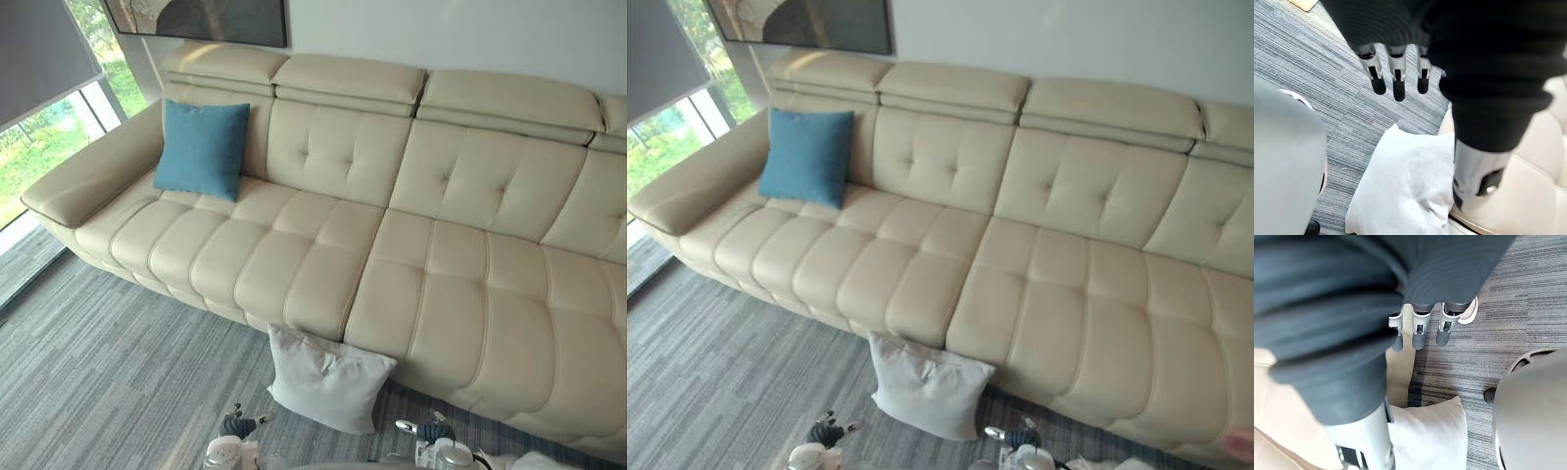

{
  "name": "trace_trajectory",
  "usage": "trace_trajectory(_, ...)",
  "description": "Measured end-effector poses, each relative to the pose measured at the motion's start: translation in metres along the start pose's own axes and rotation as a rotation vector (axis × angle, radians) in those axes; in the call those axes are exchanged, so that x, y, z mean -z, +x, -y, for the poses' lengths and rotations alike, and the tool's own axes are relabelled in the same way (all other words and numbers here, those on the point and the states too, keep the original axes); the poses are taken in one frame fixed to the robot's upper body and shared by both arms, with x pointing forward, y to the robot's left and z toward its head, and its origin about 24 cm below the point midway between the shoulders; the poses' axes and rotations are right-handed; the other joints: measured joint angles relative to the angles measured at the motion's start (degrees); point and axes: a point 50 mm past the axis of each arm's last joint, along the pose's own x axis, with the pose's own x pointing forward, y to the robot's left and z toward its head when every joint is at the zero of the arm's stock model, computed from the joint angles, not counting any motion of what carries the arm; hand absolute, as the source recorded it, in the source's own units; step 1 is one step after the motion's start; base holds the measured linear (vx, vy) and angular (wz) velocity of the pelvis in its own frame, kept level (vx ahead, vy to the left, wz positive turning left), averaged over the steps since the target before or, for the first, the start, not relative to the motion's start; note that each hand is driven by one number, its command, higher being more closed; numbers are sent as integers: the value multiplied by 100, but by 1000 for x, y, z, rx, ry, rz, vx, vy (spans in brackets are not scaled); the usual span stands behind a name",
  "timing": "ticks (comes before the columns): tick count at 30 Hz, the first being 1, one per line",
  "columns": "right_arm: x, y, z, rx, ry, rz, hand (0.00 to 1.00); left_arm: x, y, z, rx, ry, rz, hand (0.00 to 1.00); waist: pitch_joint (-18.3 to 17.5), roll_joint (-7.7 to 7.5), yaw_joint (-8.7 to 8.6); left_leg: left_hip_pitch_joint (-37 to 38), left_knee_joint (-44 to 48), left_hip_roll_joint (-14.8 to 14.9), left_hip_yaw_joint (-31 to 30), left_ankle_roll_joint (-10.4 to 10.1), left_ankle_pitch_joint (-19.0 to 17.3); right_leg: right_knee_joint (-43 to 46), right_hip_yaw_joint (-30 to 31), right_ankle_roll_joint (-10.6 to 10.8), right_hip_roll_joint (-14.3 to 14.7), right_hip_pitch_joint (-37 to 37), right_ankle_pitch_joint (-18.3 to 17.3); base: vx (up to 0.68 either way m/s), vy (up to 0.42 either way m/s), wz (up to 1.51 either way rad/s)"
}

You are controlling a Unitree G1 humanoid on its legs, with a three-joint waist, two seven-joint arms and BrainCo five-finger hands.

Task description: Pick up cushions and gather them together orderly.

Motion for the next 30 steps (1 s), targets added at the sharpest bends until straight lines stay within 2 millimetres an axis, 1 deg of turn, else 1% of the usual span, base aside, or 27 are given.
trace_trajectory(1,1,0,-2,-3,2,-2,0,-3,0,-2,-5,0,12,0,30,-52,49,-186,371,24,-16,2,-1,-67,162,-2,0,-5,0,-12,-33,-50)
trace_trajectory(2,-1,0,-3,-4,2,3,0,-4,0,-3,-9,-2,20,0,54,-77,65,-311,598,29,-171,72,-142,-87,302,-17,-9,-4,9,11,12,-53)
trace_trajectory(4,-1,0,-3,-1,4,3,0,-5,1,-5,-22,-19,24,0,74,-88,73,-367,545,-69,-595,97,-417,-71,551,-21,-5,-2,6,-1,103,-59)
trace_trajectory(5,-3,0,-5,-5,5,6,0,-8,1,-7,-31,-32,35,0,135,-118,93,-464,534,-157,-818,148,-502,-44,729,-16,-28,5,-5,-32,156,-71)
trace_trajectory(6,-2,0,-5,-4,4,6,0,-8,0,-7,-32,-34,37,0,139,-112,96,-547,457,-178,-960,161,-488,-2,788,29,-40,-12,-4,-45,211,-87)
trace_trajectory(7,0,0,-2,5,-4,3,0,-7,0,-4,-28,-41,40,0,120,-16,104,-557,189,-138,-1024,-102,-259,205,963,174,16,-142,-96,-39,191,-82)
trace_trajectory(8,-1,0,-3,3,-4,5,0,-7,0,-7,-34,-35,41,0,98,-28,120,-497,135,-180,-883,-55,-283,244,1083,224,-23,-146,-94,2,195,-69)
trace_trajectory(9,-2,-1,-6,0,3,15,0,-8,0,-9,-38,-29,43,0,81,-89,98,-483,109,-221,-830,-41,-291,228,1109,252,-86,-141,-78,45,201,-40)
trace_trajectory(10,2,-4,-7,0,11,12,0,-8,0,-12,-43,-26,43,0,66,-158,70,-478,69,-294,-785,-22,-283,223,1147,269,-159,-184,-69,70,183,-17)
trace_trajectory(11,4,-5,-8,2,14,12,0,-8,0,-13,-46,-23,44,0,41,-199,69,-452,-49,-391,-755,43,-241,202,1162,345,-236,-213,-40,54,161,-7)
trace_trajectory(12,4,-5,-8,2,14,11,0,-8,0,-13,-46,-22,43,0,39,-199,67,-410,-111,-430,-718,77,-216,170,1155,373,-275,-198,-30,72,112,0)
trace_trajectory(14,6,-5,-6,5,9,7,0,-6,0,-10,-40,-24,35,0,10,-144,71,-240,-276,-528,-672,119,-180,52,1161,409,-336,-110,-8,101,81,-1)
trace_trajectory(16,7,-5,-6,8,8,2,0,-2,-1,-8,-35,-25,24,0,-59,-78,69,-165,-354,-535,-641,119,-180,25,1152,419,-337,-104,-11,82,39,-6)
trace_trajectory(18,6,-5,-4,15,7,6,0,-1,-2,-6,-29,-20,20,0,-104,-73,54,-154,-373,-519,-639,114,-178,26,1125,438,-321,-98,-25,83,-9,-4)
trace_trajectory(20,3,-4,-2,28,5,15,0,-1,-2,-5,-26,-24,20,0,-60,-13,58,-189,-364,-476,-640,103,-171,81,1069,436,-292,-124,-29,43,-42,0)
trace_trajectory(21,-4,-2,-1,35,6,32,0,-6,-1,-3,-27,-28,32,0,99,29,69,-219,-327,-440,-640,87,-162,312,1030,425,-284,-216,-75,-51,-64,2)
trace_trajectory(22,-10,0,0,37,10,47,0,-11,1,-3,-31,-28,44,0,207,23,69,-340,-179,-420,-652,87,-163,598,1021,419,-294,-413,-147,-111,-71,4)
trace_trajectory(23,-18,2,-2,37,22,65,0,-22,4,-5,-45,-41,70,0,309,-51,69,-692,210,-405,-659,86,-169,1060,1013,386,-359,-850,-256,-139,-73,6)
trace_trajectory(24,-32,4,-7,32,37,99,0,-39,7,-4,-58,-57,112,0,528,-77,75,-1188,757,-332,-673,70,-208,1516,1011,317,-378,-1265,-318,-166,-106,5)
trace_trajectory(25,-45,5,-10,30,47,131,0,-50,9,-4,-59,-68,141,0,723,-55,88,-1532,1140,-254,-698,74,-260,1797,1003,312,-375,-1553,-353,-248,-107,2)
trace_trajectory(26,-62,6,-13,27,70,176,0,-67,10,-2,-65,-85,188,0,921,-42,93,-2030,1640,-154,-729,86,-348,2205,1006,264,-370,-1987,-441,-266,-102,-3)
trace_trajectory(27,-75,6,-16,25,91,214,0,-77,11,-1,-72,-101,216,0,1034,-58,95,-2383,1940,-91,-758,89,-426,2495,1009,237,-363,-2354,-524,-286,-84,-10)
trace_trajectory(28,-94,5,-18,25,109,268,0,-91,12,0,-81,-122,249,0,1176,-63,110,-2852,2321,3,-817,75,-615,2879,1010,223,-339,-2850,-667,-267,-80,-17)
trace_trajectory(29,-109,4,-18,30,126,309,0,-105,12,0,-82,-140,286,0,1301,-63,108,-3157,2553,71,-837,38,-847,3099,1016,146,-285,-3163,-853,-251,-76,-18)
trace_trajectory(30,-119,4,-19,31,140,333,0,-116,11,0,-90,-159,317,0,1410,-79,107,-3412,2730,127,-864,-12,-961,3271,1009,79,-267,-3404,-970,-249,-66,-14)
